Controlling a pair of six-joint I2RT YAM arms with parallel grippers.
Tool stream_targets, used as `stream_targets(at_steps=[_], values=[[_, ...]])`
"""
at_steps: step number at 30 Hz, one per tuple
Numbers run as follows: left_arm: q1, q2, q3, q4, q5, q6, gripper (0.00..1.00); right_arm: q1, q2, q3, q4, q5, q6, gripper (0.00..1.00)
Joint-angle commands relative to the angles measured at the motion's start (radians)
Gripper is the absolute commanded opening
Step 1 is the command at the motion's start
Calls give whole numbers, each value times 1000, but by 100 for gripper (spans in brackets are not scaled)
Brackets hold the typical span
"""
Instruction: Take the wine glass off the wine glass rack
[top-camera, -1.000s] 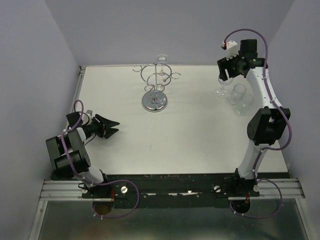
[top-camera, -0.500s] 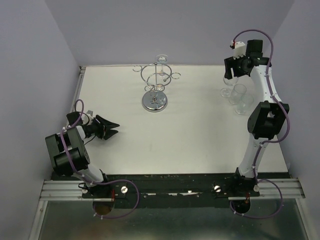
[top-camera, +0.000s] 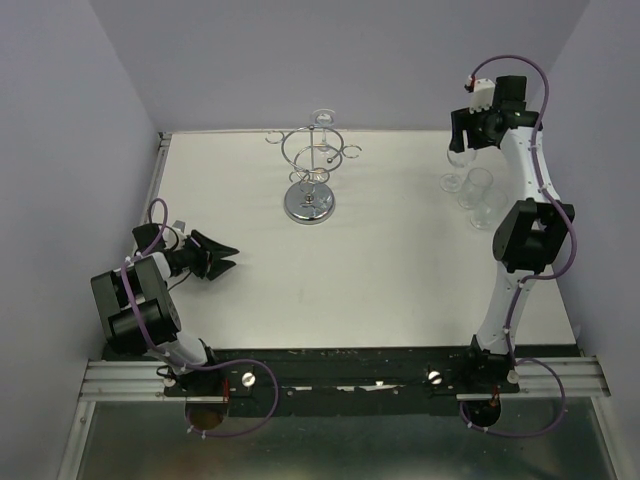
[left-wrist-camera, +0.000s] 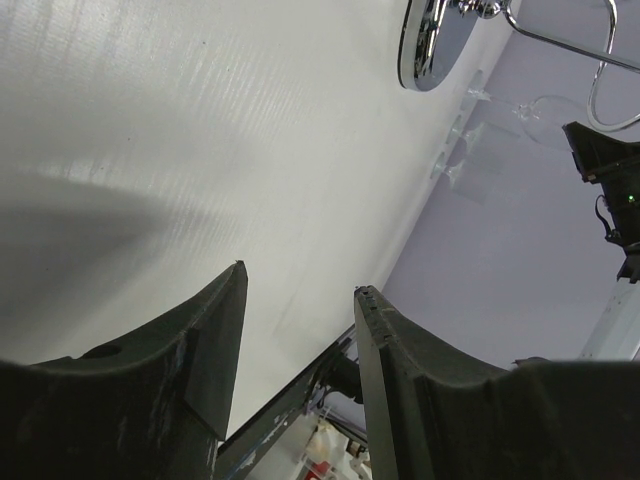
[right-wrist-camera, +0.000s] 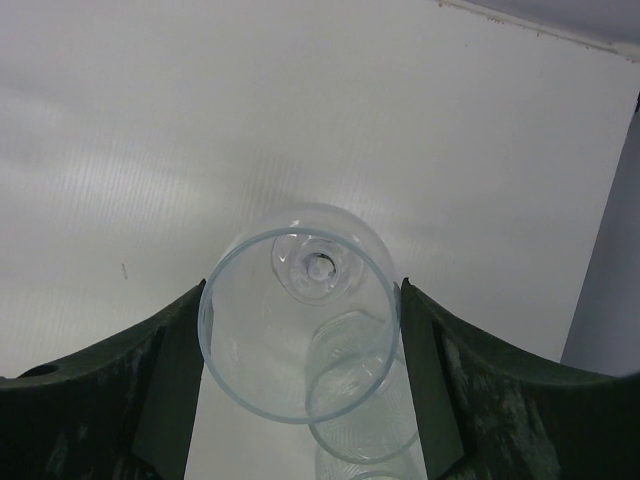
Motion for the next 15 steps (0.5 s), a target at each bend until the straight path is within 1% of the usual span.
stream_targets(at_steps=[1,4,7,10,11,15], values=[[9,-24,-12,-3,-18,15,55,-11,14,24,5,24,30,70],[9,-29,-15,2,-15,11,55,-19,6,18,6,30,37,73],[9,-33,-29,23,-14,-4,55,-19,-8,2,5,53,42,84],[9,-37,-38,34,-9,-13,55,-25,-20,-5,6,87,65,98],[9,-37,-38,34,-9,-15,55,-25,-26,-10,6,85,71,100],[7,-40,-39,49,-5,-21,55,-28,-51,-16,0,70,76,100]])
